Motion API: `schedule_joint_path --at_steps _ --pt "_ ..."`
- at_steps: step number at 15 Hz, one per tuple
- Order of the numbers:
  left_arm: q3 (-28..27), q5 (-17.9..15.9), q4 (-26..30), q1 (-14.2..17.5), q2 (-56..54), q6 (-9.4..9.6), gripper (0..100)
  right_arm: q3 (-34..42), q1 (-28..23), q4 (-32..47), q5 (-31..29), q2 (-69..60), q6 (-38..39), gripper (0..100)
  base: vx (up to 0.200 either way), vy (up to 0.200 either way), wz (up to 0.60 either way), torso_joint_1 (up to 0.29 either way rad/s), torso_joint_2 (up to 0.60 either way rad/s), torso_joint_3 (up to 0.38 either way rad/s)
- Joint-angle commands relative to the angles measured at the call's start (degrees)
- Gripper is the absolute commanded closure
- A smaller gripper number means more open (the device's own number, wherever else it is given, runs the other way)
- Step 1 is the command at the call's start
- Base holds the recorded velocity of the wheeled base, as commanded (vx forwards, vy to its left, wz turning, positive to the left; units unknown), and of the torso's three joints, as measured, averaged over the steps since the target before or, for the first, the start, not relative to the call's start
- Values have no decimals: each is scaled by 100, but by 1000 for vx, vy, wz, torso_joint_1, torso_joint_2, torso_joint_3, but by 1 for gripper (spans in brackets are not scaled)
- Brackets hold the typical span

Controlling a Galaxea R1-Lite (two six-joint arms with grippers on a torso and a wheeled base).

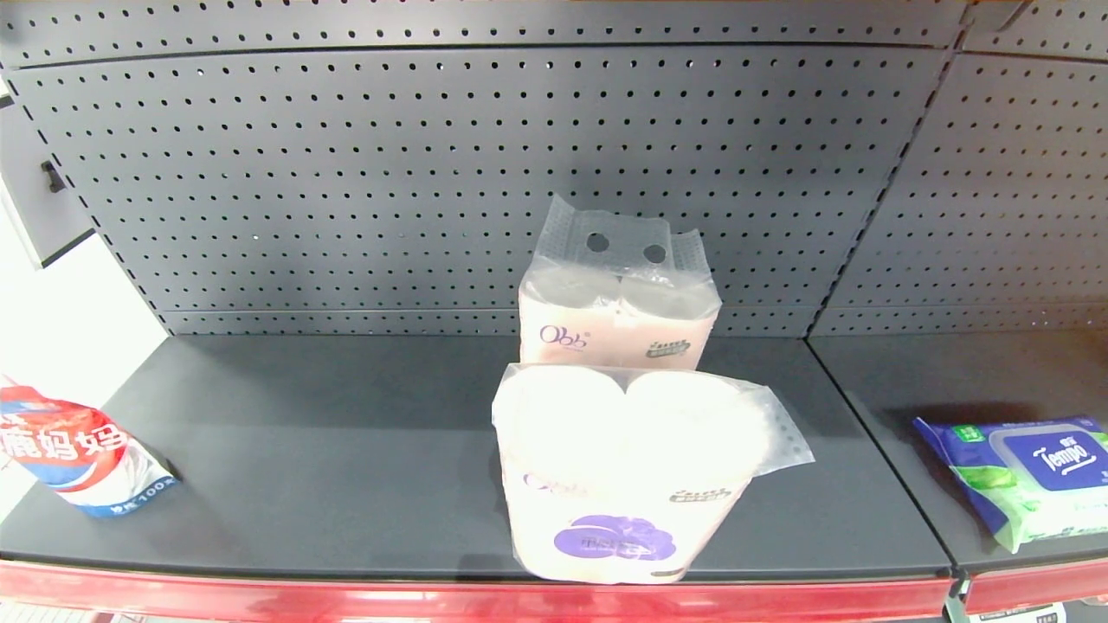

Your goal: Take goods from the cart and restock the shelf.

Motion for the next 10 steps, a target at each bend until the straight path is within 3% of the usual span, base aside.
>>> schedule_joint_path --at_steps 1,10 --pt "5 3 2 0 -2 -14 0 1 -2 -1 0 5 -2 0 0 0 0 0 0 0" --pt "5 29 2 0 -2 -14 0 1 6 -1 0 5 -2 0 0 0 0 0 0 0"
